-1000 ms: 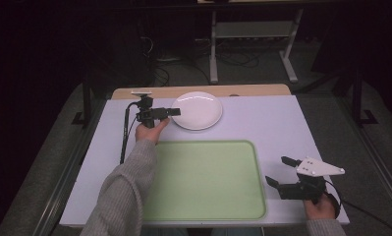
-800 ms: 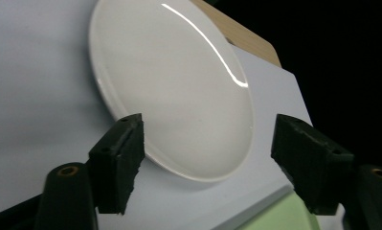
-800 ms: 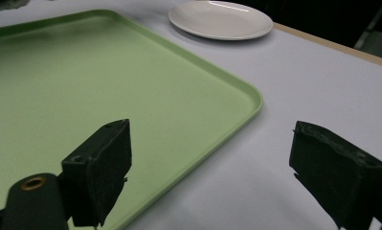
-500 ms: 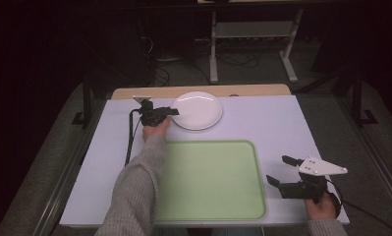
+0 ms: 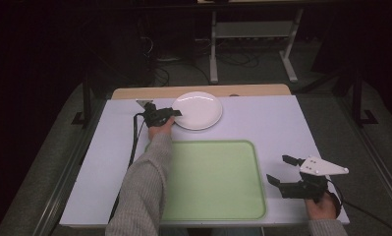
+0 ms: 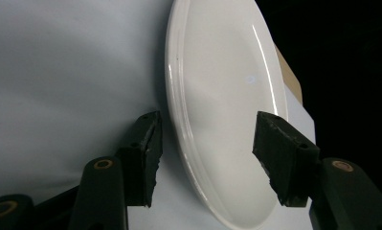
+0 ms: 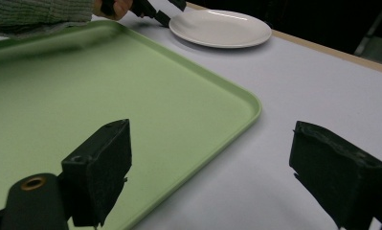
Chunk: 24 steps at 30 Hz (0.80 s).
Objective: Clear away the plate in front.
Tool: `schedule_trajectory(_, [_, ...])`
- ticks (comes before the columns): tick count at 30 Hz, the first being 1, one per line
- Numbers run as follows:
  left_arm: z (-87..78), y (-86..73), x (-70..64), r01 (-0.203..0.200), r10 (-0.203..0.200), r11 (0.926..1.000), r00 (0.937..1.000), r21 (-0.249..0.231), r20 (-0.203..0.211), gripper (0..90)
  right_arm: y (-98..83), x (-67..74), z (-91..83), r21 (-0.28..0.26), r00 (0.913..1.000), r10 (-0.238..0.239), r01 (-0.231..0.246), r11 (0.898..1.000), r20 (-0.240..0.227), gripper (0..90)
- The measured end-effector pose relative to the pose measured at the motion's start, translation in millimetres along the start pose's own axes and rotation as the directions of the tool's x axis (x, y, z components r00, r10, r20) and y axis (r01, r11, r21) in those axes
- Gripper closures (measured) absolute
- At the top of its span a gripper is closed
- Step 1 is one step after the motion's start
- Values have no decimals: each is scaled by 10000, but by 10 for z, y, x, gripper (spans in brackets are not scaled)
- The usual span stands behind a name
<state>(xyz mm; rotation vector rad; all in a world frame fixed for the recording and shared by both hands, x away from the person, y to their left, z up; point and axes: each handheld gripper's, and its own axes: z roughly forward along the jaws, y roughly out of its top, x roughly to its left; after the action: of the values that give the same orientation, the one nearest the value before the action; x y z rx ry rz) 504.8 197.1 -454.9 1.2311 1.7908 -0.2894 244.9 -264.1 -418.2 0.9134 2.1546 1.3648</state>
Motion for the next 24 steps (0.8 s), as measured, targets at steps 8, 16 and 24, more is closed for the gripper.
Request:
schedule_trajectory(8, [64, -8, 12, 619, -619, 9981, 9979, 16, 189, 490, 4, -2, -4, -48, 10000, -8, 8, 10000, 12, 137])
schedule_trajectory(16, [76, -1, 68, 708, -709, 9975, 9975, -28, -76, 679, 16, -1, -1, -88, 10000, -29, 29, 10000, 1, 137])
schedule_trajectory(24, [85, -10, 125, 902, -903, 9958, 9959, -143, -26, 816, 17, 0, 9, -78, 10000, -68, 68, 9999, 31, 137])
